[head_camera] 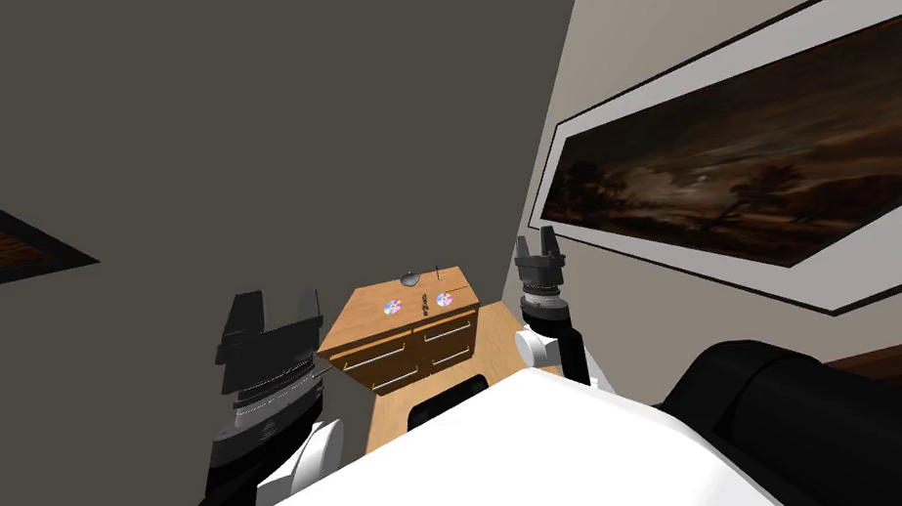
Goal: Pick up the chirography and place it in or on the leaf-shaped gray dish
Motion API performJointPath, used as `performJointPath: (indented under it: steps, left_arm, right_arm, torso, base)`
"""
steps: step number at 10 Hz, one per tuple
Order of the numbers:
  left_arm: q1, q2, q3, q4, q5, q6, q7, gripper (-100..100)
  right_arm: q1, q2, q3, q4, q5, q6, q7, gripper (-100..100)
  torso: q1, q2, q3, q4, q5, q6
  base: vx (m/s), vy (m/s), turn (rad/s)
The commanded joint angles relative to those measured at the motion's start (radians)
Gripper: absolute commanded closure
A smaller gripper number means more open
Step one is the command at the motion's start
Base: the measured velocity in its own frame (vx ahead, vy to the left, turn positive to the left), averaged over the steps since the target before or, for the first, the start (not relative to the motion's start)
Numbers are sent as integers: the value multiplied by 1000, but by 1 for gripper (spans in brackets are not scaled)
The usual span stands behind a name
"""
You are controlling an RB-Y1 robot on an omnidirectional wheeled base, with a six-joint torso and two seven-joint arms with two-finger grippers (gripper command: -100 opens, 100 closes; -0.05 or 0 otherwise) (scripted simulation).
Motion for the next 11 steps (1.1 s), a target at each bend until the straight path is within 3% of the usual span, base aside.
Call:
performJointPath:
  steps: [1, 7, 9, 11]
  left_arm:
    - [2, 31, 5, 3, 3, 13, -8, -100]
    - [13, 152, 57, 29, 34, 138, -93, -100]
    - [16, 168, 70, 34, 41, 169, -114, -100]
    - [21, 196, 99, 43, 57, 232, -161, -100]
  right_arm:
    - [0, 0, 0, 0, 0, 0, 0, 0]
    - [0, 0, 0, 0, 0, 0, 0, 0]
    - [0, 0, 0, 0, 0, 0, 0, 0]
    - [0, 0, 0, 0, 0, 0, 0, 0]
  torso:
    - [0, 0, 0, 0, 0, 0]
    - [1, 0, 0, 0, 0, 0]
    - [1, 0, 0, 0, 0, 0]
    - [0, 0, 0, 0, 0, 0]
  base:
    - [1, -2, -81]
    - [1, 3, -202]
    - [-2, 9, -156]
    - [-1, 1, -271]
